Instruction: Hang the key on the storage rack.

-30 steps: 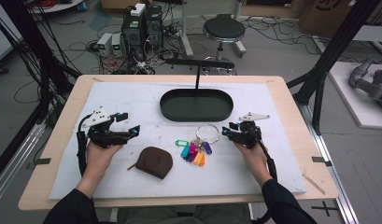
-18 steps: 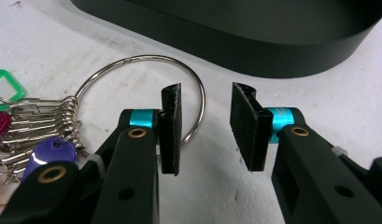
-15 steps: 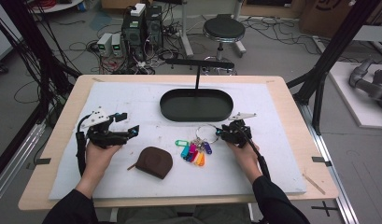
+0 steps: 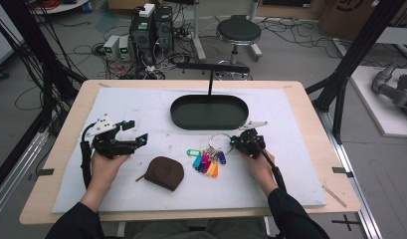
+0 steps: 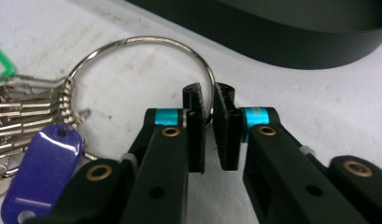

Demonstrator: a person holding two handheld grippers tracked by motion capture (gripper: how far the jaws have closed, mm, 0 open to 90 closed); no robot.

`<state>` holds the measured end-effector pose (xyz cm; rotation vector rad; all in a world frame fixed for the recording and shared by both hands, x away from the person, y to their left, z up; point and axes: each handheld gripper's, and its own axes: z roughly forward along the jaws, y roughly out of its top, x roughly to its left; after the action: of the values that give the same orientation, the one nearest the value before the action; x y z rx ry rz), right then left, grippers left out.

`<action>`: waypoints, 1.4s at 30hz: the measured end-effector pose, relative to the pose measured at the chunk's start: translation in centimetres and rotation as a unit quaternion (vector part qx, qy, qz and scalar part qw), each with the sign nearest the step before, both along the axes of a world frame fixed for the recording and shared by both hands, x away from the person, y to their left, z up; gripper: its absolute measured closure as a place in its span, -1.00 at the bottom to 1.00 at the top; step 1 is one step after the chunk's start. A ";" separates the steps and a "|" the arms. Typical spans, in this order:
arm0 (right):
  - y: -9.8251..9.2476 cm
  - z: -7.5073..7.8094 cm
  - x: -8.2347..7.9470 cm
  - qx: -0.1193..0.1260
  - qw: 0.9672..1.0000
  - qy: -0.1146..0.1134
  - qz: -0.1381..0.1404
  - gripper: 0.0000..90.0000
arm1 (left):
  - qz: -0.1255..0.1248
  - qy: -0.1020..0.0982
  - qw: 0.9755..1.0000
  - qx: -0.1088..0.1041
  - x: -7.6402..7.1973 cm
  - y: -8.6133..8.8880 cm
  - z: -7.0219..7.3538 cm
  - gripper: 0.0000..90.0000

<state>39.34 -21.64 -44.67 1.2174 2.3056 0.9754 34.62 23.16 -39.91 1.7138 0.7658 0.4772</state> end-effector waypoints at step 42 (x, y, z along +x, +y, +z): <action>-0.8 1.6 -0.7 0.126 0.992 -0.010 0.003 0.96 | 0.004 0.000 1.000 -0.006 -0.3 0.5 -0.1 -0.49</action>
<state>38.69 -22.42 -43.05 1.2888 2.2208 1.3061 34.29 23.64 -40.02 1.6997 0.7751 0.4766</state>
